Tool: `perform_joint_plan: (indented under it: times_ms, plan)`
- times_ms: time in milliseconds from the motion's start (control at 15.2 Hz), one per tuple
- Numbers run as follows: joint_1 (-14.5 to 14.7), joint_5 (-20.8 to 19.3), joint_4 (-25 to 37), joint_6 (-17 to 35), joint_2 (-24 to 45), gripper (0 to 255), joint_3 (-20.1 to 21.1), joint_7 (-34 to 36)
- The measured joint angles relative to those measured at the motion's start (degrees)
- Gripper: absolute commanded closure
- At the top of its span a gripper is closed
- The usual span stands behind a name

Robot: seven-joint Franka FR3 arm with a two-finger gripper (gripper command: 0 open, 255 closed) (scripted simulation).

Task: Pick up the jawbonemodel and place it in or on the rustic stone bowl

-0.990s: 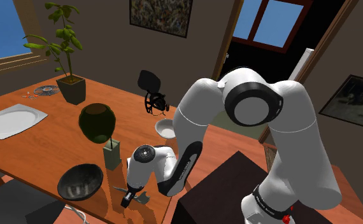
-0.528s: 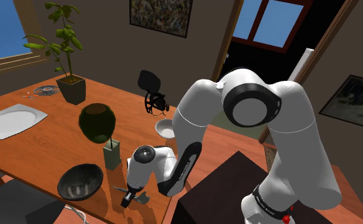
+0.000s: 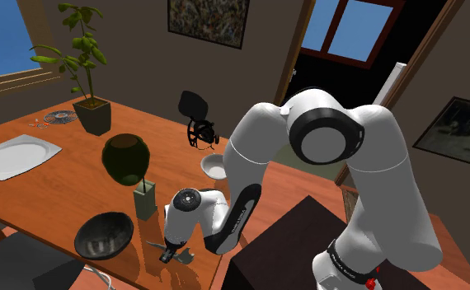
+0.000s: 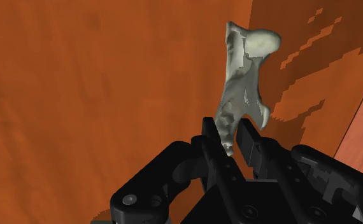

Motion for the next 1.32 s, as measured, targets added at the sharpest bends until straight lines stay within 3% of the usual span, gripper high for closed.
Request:
perform_joint_plan:
  times_ms: [660, 1320]
  plan:
    - [-2.9, 1.7, -2.5, -3.4, -5.4, 255, 3.5, -2.2]
    - [-8.0, 6.2, -5.7, -8.9, -13.5, 255, 9.5, -6.7]
